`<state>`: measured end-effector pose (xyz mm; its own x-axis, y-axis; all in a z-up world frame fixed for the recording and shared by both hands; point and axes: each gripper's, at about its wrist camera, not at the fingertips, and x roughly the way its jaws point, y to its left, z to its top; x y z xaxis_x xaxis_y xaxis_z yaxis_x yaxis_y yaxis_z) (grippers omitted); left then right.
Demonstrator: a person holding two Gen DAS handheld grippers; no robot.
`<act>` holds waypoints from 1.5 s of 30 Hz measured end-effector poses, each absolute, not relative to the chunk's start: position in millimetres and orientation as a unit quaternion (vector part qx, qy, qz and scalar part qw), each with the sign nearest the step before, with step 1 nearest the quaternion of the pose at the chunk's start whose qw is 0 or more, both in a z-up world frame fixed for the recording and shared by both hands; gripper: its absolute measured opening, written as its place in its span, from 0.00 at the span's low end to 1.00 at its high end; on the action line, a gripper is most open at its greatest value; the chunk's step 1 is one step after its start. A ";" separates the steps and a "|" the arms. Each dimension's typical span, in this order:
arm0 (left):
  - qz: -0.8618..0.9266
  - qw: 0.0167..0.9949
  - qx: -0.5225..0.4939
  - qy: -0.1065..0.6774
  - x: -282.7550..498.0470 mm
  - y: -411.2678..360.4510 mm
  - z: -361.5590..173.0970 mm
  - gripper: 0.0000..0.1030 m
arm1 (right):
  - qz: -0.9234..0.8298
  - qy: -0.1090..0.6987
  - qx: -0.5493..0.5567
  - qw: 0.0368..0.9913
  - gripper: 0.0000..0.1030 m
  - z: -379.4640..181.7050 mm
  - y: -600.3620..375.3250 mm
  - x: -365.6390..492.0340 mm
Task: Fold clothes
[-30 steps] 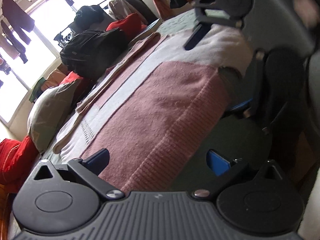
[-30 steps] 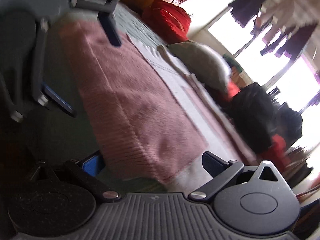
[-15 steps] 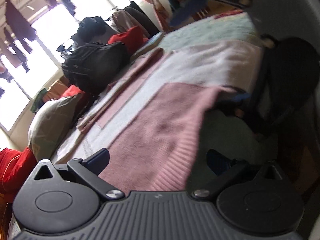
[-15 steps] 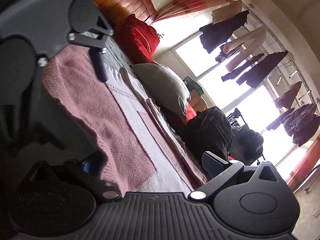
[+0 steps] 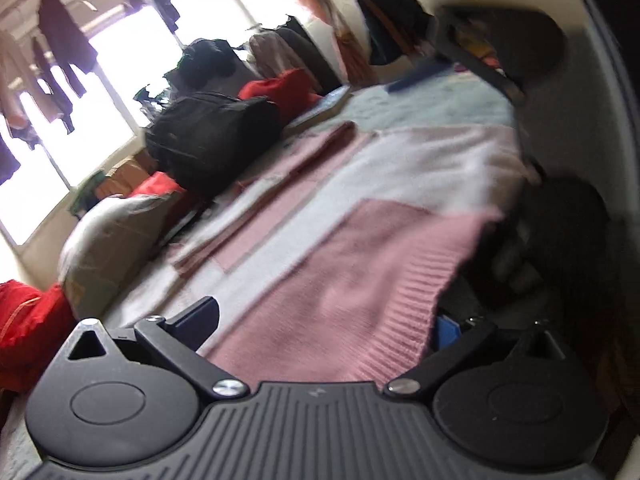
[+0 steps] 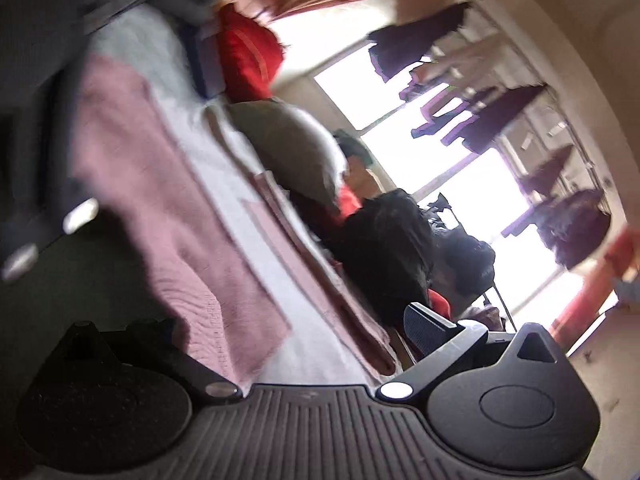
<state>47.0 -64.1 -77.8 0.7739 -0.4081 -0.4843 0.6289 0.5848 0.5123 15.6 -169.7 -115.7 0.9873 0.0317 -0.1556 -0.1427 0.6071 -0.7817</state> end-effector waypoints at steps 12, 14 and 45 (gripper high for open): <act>-0.164 0.882 0.427 0.111 56.4 -67.4 -97.4 0.99 | 0.045 0.072 -0.437 0.896 1.00 -126.1 -181.2 24.2; -0.155 0.877 0.441 0.110 55.7 -60.5 -100.0 0.99 | 0.037 0.086 -0.445 0.891 1.00 -133.4 -187.0 30.0; -0.101 0.871 0.472 0.095 72.9 -46.4 -93.4 1.00 | -0.071 0.086 -0.472 0.874 1.00 -123.5 -213.7 48.3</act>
<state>72.9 -46.4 -93.4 0.9614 -0.0873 -0.2608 0.2662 0.5340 0.8025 48.3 -213.7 -123.5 0.9753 -0.2051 -0.0825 0.0435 0.5439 -0.8380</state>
